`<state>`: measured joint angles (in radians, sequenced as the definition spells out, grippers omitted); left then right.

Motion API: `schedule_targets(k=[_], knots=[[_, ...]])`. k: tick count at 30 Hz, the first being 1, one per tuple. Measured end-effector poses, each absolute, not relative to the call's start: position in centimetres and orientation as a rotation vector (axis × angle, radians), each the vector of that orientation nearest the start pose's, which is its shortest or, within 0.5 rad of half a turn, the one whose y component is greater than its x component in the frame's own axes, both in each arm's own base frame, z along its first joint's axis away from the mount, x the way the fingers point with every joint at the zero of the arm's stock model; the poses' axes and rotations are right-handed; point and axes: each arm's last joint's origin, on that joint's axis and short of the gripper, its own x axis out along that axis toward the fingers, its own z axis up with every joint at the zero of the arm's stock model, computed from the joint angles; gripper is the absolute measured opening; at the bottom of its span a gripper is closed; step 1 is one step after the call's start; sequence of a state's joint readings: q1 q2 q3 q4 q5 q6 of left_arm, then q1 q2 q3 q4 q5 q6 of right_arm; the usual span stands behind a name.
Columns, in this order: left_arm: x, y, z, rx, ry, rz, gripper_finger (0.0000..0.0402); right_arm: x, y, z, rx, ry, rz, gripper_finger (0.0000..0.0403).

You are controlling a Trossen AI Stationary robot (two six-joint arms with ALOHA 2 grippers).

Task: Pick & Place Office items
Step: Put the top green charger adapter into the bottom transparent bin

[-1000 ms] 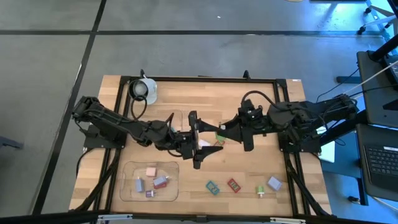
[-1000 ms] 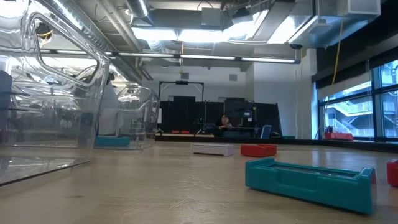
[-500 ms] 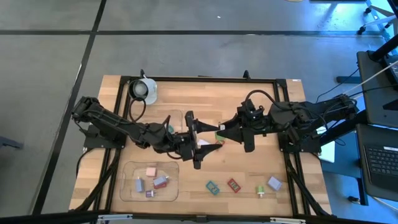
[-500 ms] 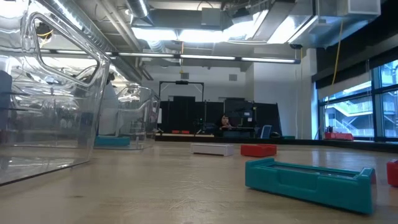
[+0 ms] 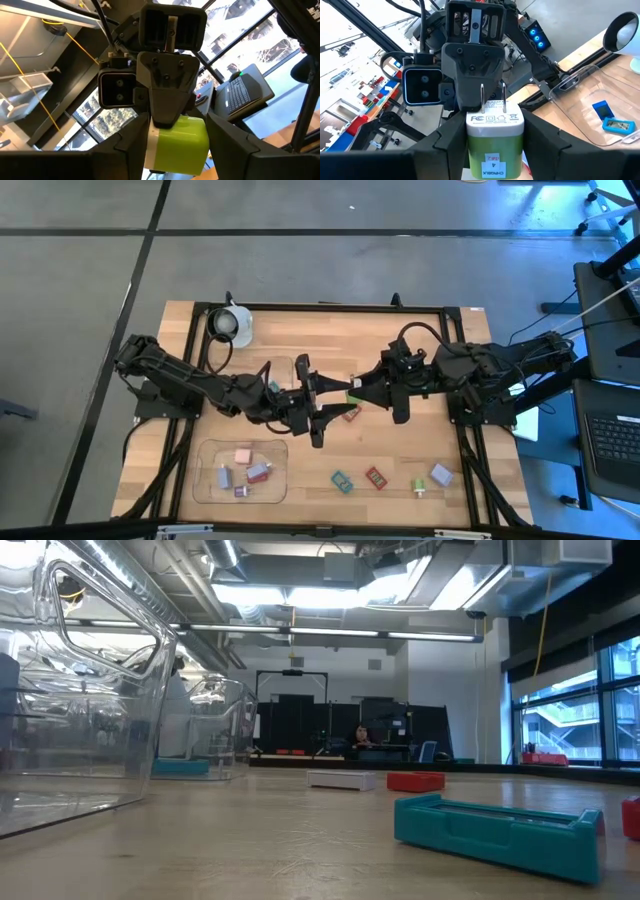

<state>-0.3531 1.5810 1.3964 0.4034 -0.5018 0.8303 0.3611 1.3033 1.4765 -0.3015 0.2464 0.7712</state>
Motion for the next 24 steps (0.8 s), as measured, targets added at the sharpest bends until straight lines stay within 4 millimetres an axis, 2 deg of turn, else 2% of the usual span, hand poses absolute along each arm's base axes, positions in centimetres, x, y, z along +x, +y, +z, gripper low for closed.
schedule_targets(k=[6,11,19,24], knots=[[34.8,-11.3,40.5,0.72,-0.163,0.239,0.0174,26.1,9.1,44.9,0.738,0.147,0.067,0.0164],[34.7,-11.3,40.6,0.713,-0.177,0.247,0.017,26.1,9.1,44.9,0.738,0.144,0.069,0.0181],[34.7,-11.9,40.3,0.711,-0.167,0.237,0.017,26.0,8.7,45.2,0.734,0.127,0.068,0.0243],[34.5,-12.1,40.2,0.697,-0.13,0.304,0.017,25.4,7.9,45.4,0.737,0.144,0.061,0.0293]])
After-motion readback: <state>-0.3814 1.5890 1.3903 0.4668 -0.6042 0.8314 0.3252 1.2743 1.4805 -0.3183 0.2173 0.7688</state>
